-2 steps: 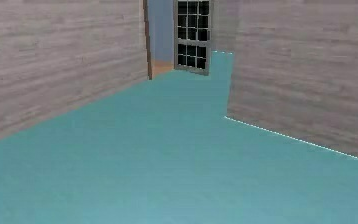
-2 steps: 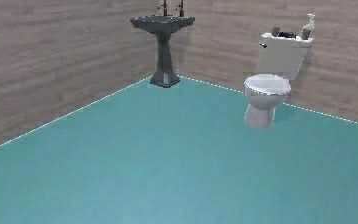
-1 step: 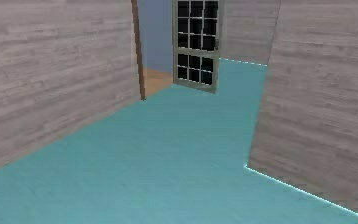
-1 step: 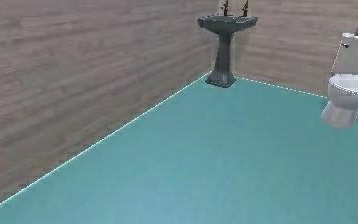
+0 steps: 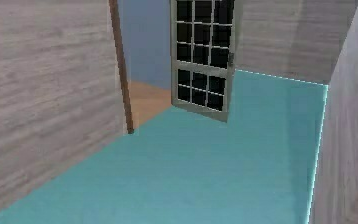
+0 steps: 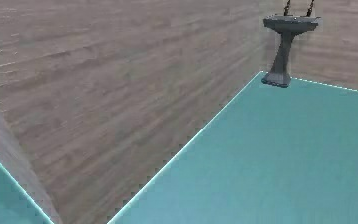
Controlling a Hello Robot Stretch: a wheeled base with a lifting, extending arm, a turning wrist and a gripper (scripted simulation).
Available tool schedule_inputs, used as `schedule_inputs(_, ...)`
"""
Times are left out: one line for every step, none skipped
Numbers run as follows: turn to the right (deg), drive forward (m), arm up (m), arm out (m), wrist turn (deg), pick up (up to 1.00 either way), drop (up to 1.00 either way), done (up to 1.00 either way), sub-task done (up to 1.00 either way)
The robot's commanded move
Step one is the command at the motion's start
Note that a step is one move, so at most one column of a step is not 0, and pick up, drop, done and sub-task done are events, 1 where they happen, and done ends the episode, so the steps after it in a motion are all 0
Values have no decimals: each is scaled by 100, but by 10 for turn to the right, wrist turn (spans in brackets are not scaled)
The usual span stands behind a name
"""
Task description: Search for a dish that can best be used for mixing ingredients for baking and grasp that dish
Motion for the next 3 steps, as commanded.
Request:
schedule_inputs(0,100,0,0,0,0,0,0,0)
schedule_inputs(0,100,0,0,0,0,0,0,0)
schedule_inputs(-30,0,0,0,0,0,0,0,0)
